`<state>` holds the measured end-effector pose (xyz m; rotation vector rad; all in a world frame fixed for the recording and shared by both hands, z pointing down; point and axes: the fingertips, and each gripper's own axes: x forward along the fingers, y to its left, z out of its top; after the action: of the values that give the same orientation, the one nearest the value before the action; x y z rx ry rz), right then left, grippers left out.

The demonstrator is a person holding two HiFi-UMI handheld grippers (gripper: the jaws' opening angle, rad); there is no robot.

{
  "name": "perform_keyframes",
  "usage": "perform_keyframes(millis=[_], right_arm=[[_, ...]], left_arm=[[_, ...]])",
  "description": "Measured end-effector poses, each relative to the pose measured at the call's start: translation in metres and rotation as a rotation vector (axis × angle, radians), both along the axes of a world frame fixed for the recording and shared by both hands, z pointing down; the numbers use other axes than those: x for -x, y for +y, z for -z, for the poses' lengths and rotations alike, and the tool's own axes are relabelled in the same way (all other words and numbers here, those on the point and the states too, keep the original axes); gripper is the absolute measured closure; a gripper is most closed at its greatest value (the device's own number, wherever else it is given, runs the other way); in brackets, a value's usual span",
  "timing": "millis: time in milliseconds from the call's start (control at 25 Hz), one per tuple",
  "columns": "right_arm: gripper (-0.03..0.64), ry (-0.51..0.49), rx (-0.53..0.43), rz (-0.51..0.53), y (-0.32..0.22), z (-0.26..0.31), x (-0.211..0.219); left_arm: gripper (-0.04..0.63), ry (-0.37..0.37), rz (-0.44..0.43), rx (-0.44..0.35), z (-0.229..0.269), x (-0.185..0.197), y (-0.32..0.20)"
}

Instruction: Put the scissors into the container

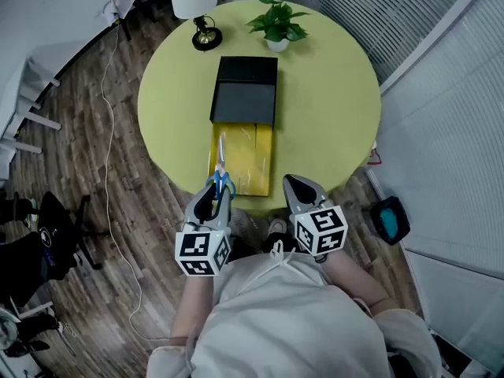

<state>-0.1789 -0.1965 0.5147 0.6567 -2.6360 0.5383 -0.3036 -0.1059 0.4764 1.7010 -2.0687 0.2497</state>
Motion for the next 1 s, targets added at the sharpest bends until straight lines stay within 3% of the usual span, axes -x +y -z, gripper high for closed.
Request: perform_keyframes(millis=[280,640,1000], right_arm=[[0.617,0.054,0.022,-0.174,-0.025,-0.018,-0.011],[0.617,0.107,0.058,-0.338,-0.02,-0.028,0.015],[0.617,0.098,0.101,-0.444,-0.011,-0.028,0.03]], left_arm=[[0.503,0.049,-0.147,0.081,-0.036,0.007,-0.035],[0.502,0.148,-0.346,0.253,-0.086,0.02,-0.052],[0.502,0.044,-0.526,0.424,-0.142,0.023,-0.076]])
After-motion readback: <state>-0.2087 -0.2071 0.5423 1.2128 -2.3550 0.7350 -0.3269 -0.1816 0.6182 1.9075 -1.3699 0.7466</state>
